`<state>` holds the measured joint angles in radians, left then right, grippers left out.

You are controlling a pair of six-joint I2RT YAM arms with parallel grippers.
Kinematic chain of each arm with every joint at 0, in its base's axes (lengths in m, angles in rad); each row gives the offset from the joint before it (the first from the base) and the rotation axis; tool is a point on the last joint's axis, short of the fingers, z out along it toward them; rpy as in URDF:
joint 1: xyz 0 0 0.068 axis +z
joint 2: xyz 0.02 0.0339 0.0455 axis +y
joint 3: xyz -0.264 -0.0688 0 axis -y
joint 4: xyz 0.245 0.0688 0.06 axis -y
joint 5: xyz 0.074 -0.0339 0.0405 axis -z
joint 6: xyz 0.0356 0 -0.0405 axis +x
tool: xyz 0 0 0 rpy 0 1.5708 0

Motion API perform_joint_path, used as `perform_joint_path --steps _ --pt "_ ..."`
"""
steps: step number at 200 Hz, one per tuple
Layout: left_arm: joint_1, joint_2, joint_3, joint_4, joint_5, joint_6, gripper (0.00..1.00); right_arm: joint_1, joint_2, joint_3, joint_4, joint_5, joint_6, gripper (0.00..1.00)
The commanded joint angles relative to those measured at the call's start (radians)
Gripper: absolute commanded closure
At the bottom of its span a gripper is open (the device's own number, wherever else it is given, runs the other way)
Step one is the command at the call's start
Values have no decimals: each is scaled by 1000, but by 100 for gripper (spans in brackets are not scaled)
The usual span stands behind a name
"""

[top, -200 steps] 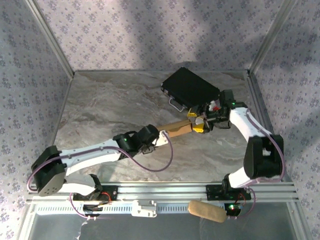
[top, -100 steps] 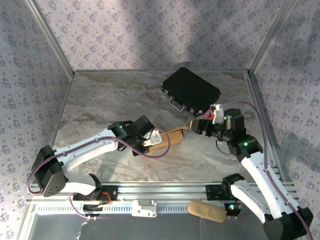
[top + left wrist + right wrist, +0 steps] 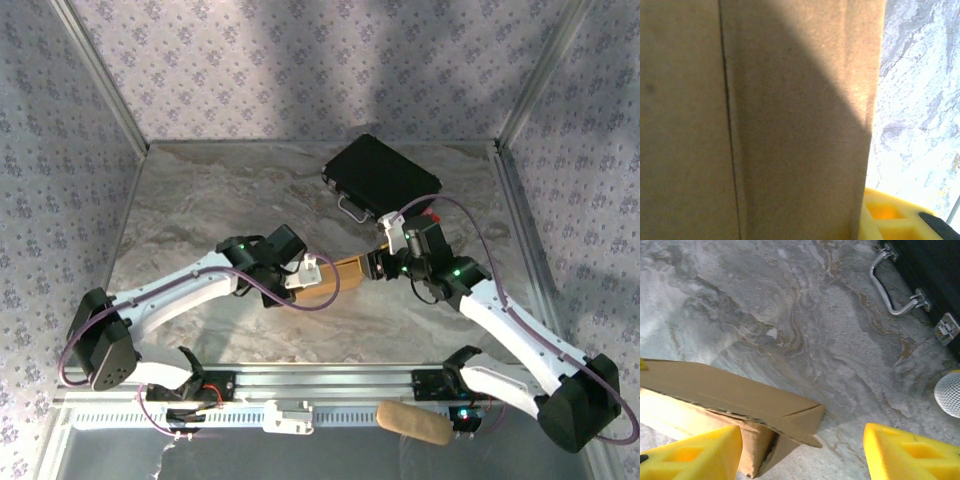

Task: Fold the paper box

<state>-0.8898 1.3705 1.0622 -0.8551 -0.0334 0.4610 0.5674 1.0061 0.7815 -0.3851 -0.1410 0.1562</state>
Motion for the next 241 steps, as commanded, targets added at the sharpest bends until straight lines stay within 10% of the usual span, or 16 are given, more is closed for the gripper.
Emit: perform_joint_path --steps 1,150,241 --pt "8 25 20 -52 23 36 66 8 28 26 -10 34 -34 34" --pt "16 41 22 -26 27 47 64 62 131 34 -30 163 -8 64" --pt "25 36 27 -38 35 66 64 -43 48 143 -140 3 -40 40"
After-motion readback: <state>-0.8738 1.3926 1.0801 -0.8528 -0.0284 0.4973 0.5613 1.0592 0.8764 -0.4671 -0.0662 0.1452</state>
